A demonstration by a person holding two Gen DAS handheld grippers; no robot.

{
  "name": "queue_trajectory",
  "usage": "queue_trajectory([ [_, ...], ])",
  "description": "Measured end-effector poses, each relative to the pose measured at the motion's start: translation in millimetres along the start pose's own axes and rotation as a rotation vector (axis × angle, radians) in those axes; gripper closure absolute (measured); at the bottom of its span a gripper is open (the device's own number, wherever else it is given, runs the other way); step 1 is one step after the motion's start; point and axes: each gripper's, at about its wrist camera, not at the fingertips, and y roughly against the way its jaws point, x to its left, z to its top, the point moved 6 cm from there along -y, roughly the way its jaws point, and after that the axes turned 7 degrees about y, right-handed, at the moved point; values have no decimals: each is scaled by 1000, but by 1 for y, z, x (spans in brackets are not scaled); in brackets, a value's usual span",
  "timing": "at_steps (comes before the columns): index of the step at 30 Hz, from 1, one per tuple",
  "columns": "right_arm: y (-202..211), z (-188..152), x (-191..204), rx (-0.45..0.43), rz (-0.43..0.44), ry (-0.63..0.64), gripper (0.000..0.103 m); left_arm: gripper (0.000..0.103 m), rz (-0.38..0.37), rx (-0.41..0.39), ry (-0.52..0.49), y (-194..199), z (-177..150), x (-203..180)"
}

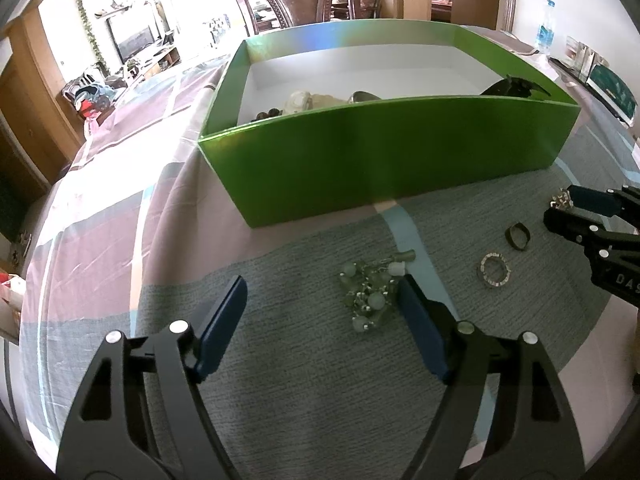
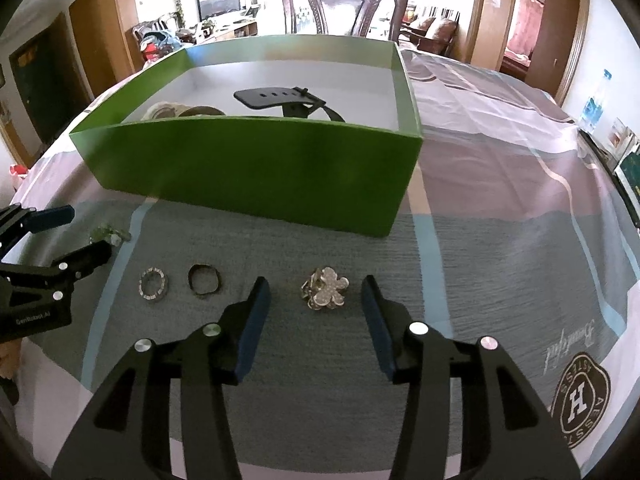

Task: Organize jewelry
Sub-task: 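Close the left tool on the crystal bead bracelet while the right tool closes on the flower charm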

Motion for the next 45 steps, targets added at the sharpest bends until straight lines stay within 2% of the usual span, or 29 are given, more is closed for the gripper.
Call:
queue_trajectory([
  [4, 0, 0, 1, -16, -9, -19, 56, 27, -2, 2, 18, 0, 0, 1],
  [6, -1, 1, 3, -25, -10, -23, 62, 29, -6, 2, 26, 0, 0, 1],
  [12, -2, 3, 3, -29, -11, -30, 62, 35, -9, -3, 53, -1, 0, 4],
  [26, -3, 2, 12, -32, 33, 30, 62, 34, 18, -21, 39, 1, 0, 0],
  [30, -4, 3, 10, -33, 37, 34, 62, 30, 27, -21, 39, 1, 0, 0],
  [32, -4, 3, 11, -33, 37, 37, 60, 30, 25, -20, 41, 1, 0, 0],
  [35, -6, 3, 12, -30, 37, 42, 52, 28, 28, -20, 44, 1, 0, 1],
  [45, -8, 6, 11, -31, 36, 29, 52, 26, 27, -18, 48, 0, 0, 2],
])
